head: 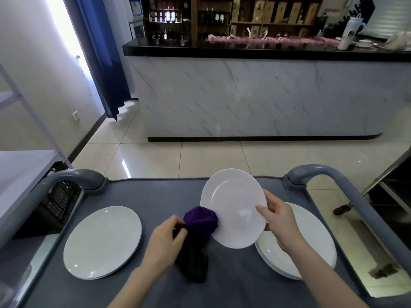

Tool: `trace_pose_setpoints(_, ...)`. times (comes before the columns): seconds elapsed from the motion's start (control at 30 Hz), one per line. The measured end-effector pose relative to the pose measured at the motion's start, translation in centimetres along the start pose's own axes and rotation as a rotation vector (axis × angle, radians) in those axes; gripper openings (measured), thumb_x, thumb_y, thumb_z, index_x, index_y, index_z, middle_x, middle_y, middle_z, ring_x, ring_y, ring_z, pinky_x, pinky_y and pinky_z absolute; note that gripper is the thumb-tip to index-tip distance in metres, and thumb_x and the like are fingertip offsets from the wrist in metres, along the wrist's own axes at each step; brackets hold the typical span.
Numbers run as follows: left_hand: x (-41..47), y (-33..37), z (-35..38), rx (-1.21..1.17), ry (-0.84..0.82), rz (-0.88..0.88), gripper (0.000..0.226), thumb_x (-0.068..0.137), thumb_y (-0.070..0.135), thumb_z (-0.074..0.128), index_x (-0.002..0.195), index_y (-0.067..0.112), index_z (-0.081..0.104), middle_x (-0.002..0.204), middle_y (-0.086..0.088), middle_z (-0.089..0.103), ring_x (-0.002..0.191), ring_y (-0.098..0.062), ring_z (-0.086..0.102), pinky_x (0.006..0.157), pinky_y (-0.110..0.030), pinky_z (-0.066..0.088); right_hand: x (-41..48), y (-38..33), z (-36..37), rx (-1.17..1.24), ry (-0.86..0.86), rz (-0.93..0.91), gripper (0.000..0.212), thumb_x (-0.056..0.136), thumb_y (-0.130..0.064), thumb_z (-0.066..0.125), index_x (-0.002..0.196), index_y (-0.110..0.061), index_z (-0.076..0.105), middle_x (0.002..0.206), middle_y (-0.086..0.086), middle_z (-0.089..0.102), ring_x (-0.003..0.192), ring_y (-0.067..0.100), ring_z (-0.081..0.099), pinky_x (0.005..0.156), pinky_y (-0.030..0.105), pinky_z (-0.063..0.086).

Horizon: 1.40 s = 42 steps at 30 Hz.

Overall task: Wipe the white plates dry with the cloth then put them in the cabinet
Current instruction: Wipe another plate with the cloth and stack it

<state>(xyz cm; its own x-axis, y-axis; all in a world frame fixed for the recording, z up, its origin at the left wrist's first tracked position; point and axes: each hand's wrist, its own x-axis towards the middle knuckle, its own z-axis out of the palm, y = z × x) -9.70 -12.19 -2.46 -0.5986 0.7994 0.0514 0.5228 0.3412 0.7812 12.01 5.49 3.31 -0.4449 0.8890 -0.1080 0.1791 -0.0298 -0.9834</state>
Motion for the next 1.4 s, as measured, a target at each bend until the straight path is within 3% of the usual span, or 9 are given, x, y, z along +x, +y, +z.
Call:
trace_pose_setpoints(0.1, 2.4, 3.1, -2.2, -0.059, 0.026, -0.002, 0.015, 0.082, 0.019, 0.063, 0.074, 0.025, 0.052, 0.069, 0.014, 0.062, 0.060, -0.006, 0.053, 0.057, -0.023, 0.045, 0.0, -0.6, 0.0, -0.150, 0.007, -0.097, 0.055, 0.094, -0.001, 0.053, 0.112, -0.052, 0.064, 0.106, -0.024, 0.071, 0.102, 0.005, 0.066, 0.081, 0.032, 0.056)
trace_pose_setpoints(0.23, 5.4, 7.6, -4.1, -0.206, 0.022, -0.048, 0.010, 0.077, 0.017, 0.067, 0.074, 0.023, 0.060, 0.073, 0.008, 0.066, 0.074, -0.011, 0.062, 0.068, -0.026, 0.051, -0.1, -1.8, 0.5, -0.378, -0.026, -0.220, 0.050, 0.094, -0.003, 0.054, 0.115, -0.048, 0.063, 0.103, -0.035, 0.067, 0.102, -0.003, 0.062, 0.086, 0.027, 0.051)
trace_pose_setpoints(0.47, 7.7, 10.7, -5.0, -0.316, 0.076, -0.139, 0.004, 0.073, 0.023, 0.070, 0.075, 0.024, 0.066, 0.076, 0.005, 0.071, 0.077, -0.014, 0.066, 0.062, -0.025, 0.048, -0.2, -3.6, 0.4, -0.686, -0.111, -0.360, 0.048, 0.097, -0.014, 0.051, 0.129, -0.050, 0.055, 0.098, 0.002, 0.074, 0.091, 0.027, 0.065, 0.082, 0.037, 0.050)
trace_pose_setpoints(0.8, 6.7, 12.5, -4.1, -0.641, 0.018, -0.105, 0.016, 0.075, 0.023, 0.082, 0.086, 0.025, 0.071, 0.091, -0.005, 0.072, 0.080, -0.018, 0.069, 0.065, -0.029, 0.054, -0.8, -5.7, 1.2, -0.901, -0.154, -0.536, 0.045, 0.101, -0.020, 0.047, 0.138, -0.045, 0.049, 0.102, 0.001, 0.074, 0.093, 0.031, 0.064, 0.077, 0.042, 0.049)
trace_pose_setpoints(0.93, 6.1, 13.2, -4.3, -0.752, -0.156, 0.027, 0.013, 0.091, 0.010, 0.061, 0.102, 0.017, 0.064, 0.092, -0.002, 0.074, 0.079, -0.014, 0.067, 0.064, -0.022, 0.052, -1.0, -5.6, 1.5, -0.895, -0.110, -0.533, 0.042, 0.102, -0.020, 0.046, 0.138, -0.042, 0.051, 0.108, -0.001, 0.073, 0.096, 0.032, 0.064, 0.079, 0.042, 0.050)
trace_pose_setpoints(1.07, 5.8, 12.2, -4.2, -0.292, -0.155, 0.240, 0.036, 0.086, 0.003, 0.054, 0.103, 0.034, 0.055, 0.111, 0.015, 0.063, 0.102, 0.003, 0.054, 0.086, -0.016, 0.046, -1.2, -5.3, 1.7, -0.911, -0.094, -0.498, 0.042, 0.102, -0.021, 0.046, 0.137, -0.043, 0.051, 0.110, -0.004, 0.073, 0.100, 0.029, 0.064, 0.081, 0.040, 0.049)
trace_pose_setpoints(1.2, 5.4, 10.6, -3.0, 0.113, -0.088, 0.437, 0.042, 0.074, 0.057, 0.060, 0.112, 0.042, 0.049, 0.112, 0.038, 0.048, 0.120, 0.012, 0.032, 0.100, -0.023, 0.023, -1.4, -5.2, 1.9, -0.884, -0.085, -0.496, 0.041, 0.100, -0.022, 0.048, 0.135, -0.044, 0.053, 0.109, -0.004, 0.074, 0.100, 0.029, 0.065, 0.080, 0.039, 0.050)
trace_pose_setpoints(1.3, 5.9, 10.0, -2.1, 0.242, -0.036, 0.471, 0.054, 0.071, 0.068, 0.060, 0.116, 0.042, 0.045, 0.109, 0.034, 0.044, 0.116, 0.008, 0.028, 0.095, -0.021, 0.016, -1.2, -5.3, 1.9, -0.910, -0.098, -0.494, 0.043, 0.100, -0.021, 0.048, 0.136, -0.044, 0.051, 0.102, 0.001, 0.074, 0.094, 0.031, 0.064, 0.076, 0.039, 0.047)
trace_pose_setpoints(1.4, 6.8, 9.7, -1.4, 0.337, 0.101, 0.512, 0.045, 0.081, 0.055, 0.064, 0.118, 0.032, 0.052, 0.111, 0.019, 0.056, 0.117, -0.007, 0.037, 0.091, -0.024, 0.018, -1.2, -5.7, 2.1, -0.902, -0.108, -0.502, 0.045, 0.099, -0.019, 0.048, 0.138, -0.042, 0.051, 0.097, 0.003, 0.073, 0.090, 0.032, 0.062, 0.074, 0.040, 0.046)
